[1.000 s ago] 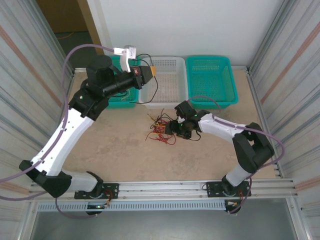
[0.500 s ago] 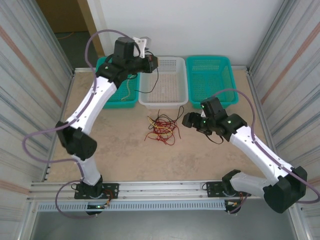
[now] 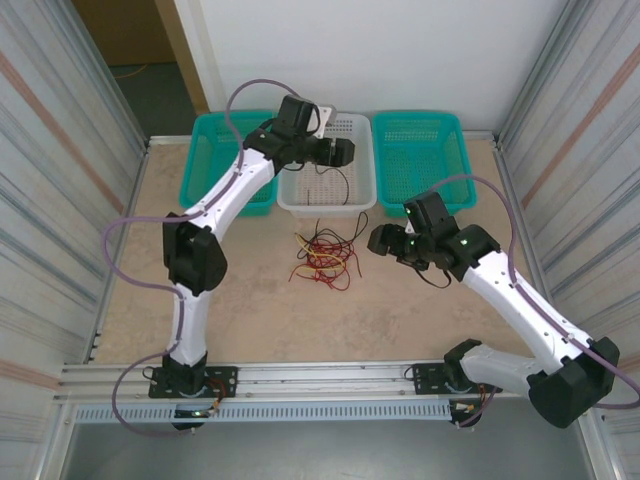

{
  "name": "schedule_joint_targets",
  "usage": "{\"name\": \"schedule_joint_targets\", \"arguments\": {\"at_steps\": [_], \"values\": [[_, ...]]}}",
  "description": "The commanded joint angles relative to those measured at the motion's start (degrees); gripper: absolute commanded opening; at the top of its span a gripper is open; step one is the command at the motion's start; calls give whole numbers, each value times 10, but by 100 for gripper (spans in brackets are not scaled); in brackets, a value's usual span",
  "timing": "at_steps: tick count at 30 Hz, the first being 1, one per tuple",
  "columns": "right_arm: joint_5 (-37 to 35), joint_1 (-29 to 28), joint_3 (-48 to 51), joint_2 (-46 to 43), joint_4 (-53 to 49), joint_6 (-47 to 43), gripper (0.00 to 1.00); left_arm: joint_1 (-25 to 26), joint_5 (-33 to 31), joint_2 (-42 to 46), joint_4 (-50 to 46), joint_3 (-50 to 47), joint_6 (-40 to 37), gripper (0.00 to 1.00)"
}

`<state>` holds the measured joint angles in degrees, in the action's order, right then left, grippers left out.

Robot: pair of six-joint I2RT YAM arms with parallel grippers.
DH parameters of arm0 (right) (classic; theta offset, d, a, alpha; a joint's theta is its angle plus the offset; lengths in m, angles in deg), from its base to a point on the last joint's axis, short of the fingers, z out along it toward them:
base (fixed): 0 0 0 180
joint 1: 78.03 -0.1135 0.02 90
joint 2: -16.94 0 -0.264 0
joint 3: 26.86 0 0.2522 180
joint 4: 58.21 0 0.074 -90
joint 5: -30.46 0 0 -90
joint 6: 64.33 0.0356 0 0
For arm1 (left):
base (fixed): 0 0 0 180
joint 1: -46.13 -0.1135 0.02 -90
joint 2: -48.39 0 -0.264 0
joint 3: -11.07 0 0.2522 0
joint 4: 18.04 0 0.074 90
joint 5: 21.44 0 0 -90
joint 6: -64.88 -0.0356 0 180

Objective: Untangle the cables

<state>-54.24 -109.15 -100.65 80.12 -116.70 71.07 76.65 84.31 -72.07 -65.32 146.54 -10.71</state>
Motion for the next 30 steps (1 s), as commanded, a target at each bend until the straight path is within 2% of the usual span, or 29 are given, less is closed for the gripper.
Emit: {"name": "schedule_joint_targets", "arguments": {"at_steps": [1,4,7,9,15,20,27,30], "values": [[-16,6,-11,10,-10,-19,71,3,-28,66,-12,-33,-21,85],[-10,15,-3,34,25,-20,67,3,-42,129,-11,-95,-18,84],[-3,18,2,76,70,-19,66,7,-27,203,-1,-179,-1,77],[0,19,4,108,102,-19,65,19,-15,256,11,-252,8,73],[-18,21,-15,207,159,-29,60,72,-34,385,21,-440,26,67],[2,43,-20,278,221,-34,54,87,-38,466,86,-572,73,64],[-22,41,-52,344,257,-66,45,88,-33,473,101,-608,111,61],[-38,44,-59,364,261,-72,38,92,-28,471,106,-617,120,60]]}}
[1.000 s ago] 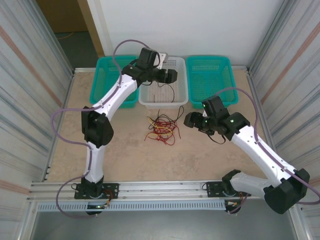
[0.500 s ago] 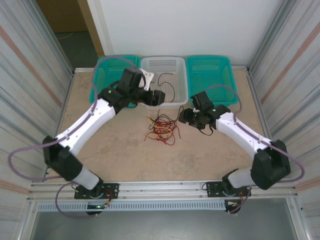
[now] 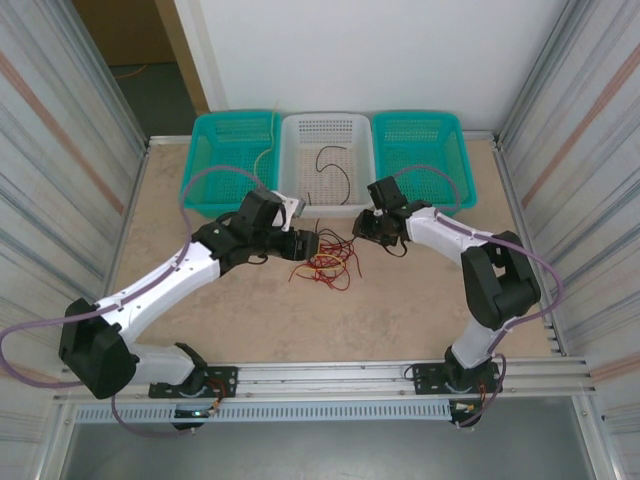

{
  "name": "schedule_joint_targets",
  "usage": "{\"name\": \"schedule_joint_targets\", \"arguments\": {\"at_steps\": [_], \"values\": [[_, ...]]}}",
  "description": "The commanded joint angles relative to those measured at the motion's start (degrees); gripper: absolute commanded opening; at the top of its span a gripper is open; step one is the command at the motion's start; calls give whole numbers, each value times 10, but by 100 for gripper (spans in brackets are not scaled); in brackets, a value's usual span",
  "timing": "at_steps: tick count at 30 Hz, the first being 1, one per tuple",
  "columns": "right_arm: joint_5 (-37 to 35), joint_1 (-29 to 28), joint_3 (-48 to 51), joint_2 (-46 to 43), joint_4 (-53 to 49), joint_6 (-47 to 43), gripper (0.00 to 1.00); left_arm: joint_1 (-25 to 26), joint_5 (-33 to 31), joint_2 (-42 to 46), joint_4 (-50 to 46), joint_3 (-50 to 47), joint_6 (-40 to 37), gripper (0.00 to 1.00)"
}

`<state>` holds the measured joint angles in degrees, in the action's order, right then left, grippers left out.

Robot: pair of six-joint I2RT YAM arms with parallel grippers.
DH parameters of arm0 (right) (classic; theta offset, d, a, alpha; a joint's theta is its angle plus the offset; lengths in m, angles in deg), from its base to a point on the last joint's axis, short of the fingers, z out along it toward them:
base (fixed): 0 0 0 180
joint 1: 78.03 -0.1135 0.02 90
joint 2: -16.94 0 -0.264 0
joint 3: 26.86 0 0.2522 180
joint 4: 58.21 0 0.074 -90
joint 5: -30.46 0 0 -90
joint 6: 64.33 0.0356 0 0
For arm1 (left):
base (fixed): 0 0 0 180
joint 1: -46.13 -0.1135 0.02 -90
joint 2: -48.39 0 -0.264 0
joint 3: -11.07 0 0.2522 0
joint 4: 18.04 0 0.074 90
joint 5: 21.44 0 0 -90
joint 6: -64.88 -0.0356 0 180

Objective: Untangle the cables

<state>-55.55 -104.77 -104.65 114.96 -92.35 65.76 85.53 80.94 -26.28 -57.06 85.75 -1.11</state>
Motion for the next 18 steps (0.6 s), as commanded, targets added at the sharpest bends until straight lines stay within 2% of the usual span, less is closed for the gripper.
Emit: {"name": "schedule_joint_targets", "arguments": {"at_steps": [1,5,14,18], "values": [[-28,1,-19,21,23,-18,36,5,3,14,23,-11,25,59],[-38,2,-8,37,51,-16,28,7,0,22,23,-18,28,59],[-50,-15,19,13,69,-29,0,7,-13,25,17,-13,13,60],[-87,-51,34,-44,29,-47,0,7,-13,-4,21,-3,3,62]]}}
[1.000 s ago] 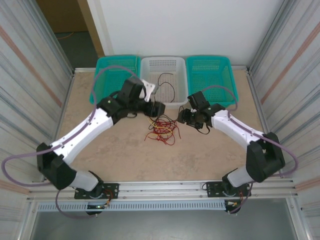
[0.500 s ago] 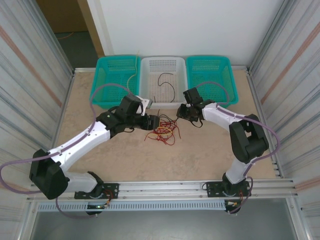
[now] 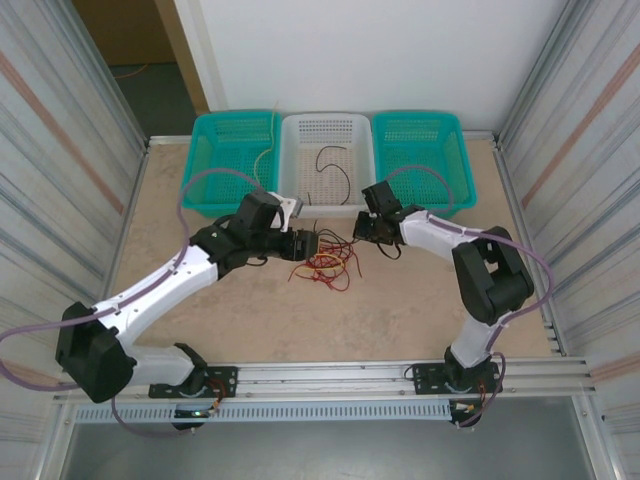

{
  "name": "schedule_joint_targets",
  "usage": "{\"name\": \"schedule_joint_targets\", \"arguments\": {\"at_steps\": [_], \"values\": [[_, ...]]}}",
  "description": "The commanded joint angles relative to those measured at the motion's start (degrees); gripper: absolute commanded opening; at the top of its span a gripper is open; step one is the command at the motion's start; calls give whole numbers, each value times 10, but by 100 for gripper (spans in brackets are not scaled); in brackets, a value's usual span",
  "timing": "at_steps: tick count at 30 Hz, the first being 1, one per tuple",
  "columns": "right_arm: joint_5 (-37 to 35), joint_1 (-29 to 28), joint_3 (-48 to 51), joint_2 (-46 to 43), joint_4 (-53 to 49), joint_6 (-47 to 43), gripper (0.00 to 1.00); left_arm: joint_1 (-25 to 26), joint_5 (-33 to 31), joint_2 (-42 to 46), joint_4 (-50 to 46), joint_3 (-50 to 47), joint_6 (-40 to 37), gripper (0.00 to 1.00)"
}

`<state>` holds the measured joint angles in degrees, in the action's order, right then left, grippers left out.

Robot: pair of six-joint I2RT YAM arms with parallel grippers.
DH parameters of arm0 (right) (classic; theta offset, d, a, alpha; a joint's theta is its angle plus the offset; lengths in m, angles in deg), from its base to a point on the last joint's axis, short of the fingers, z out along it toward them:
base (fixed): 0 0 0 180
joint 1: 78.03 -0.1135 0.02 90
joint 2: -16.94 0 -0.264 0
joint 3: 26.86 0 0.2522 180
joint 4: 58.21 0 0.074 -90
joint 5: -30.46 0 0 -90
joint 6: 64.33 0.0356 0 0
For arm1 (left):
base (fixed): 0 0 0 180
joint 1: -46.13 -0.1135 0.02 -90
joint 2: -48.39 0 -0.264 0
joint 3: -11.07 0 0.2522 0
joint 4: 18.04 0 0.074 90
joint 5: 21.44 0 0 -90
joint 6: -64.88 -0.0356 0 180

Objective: Untangle the cables

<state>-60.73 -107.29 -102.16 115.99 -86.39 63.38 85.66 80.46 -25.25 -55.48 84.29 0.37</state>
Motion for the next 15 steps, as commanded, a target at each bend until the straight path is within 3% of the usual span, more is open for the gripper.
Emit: {"name": "schedule_joint_targets", "arguments": {"at_steps": [1,7,15], "values": [[-48,-38,13,-75,-44,-27,0,6,-7,-25,5,16,-14,62],[-112,-111,23,-216,-127,-16,0,47,-66,-93,-3,56,-77,67],[-114,-151,-4,-365,-183,6,0,66,-27,-196,17,97,-75,64]]}}
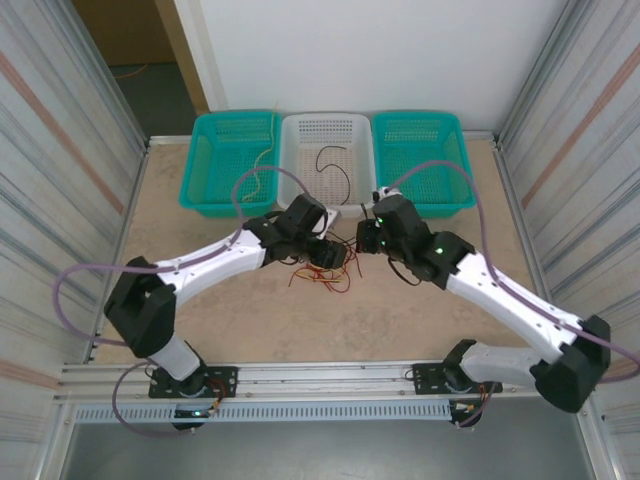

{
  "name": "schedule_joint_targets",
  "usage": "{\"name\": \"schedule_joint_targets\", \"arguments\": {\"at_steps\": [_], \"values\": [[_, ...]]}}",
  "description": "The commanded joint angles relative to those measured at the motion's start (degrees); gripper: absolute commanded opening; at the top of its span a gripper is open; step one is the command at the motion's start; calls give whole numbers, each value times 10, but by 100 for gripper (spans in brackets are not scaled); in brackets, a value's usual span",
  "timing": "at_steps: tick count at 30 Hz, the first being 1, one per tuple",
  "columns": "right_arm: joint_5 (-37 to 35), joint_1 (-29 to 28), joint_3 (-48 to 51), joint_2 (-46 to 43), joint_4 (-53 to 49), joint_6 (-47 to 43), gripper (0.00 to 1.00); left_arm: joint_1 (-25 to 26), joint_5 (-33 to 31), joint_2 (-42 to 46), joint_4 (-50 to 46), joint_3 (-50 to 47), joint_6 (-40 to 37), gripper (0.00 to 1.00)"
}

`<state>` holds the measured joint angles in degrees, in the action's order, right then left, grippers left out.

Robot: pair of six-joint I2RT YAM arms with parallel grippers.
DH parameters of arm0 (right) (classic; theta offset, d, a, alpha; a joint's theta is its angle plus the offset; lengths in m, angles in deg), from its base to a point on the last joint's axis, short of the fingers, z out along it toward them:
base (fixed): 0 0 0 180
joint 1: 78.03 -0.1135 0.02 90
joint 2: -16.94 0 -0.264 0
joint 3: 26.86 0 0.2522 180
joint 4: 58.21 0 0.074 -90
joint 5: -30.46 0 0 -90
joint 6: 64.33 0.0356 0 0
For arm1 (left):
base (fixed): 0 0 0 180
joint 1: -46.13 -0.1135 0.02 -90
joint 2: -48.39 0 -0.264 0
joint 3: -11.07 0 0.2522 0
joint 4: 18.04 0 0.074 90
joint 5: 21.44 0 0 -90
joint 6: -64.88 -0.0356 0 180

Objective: Untangle the cables

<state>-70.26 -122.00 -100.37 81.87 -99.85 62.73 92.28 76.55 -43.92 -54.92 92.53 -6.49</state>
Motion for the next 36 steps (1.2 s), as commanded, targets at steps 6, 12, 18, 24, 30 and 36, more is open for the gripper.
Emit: {"name": "schedule_joint_targets", "arguments": {"at_steps": [6,12,18,24,30,36], "values": [[-9,-4,-89,-62,-89,-1,0,0,27,-38,30,-1,25,61],[-25,-4,-153,-80,-129,-32,0,0,36,-32,42,-58,56,54],[-63,6,-199,-104,-172,-64,0,-8,19,-1,35,-106,79,56],[-48,20,-218,-107,-177,-71,0,-22,0,46,-36,-77,61,58],[-2,56,-215,-88,-179,-68,0,-27,-4,165,-58,-26,25,72],[53,79,-222,-54,-178,-58,0,10,3,222,-52,23,-148,80]]}}
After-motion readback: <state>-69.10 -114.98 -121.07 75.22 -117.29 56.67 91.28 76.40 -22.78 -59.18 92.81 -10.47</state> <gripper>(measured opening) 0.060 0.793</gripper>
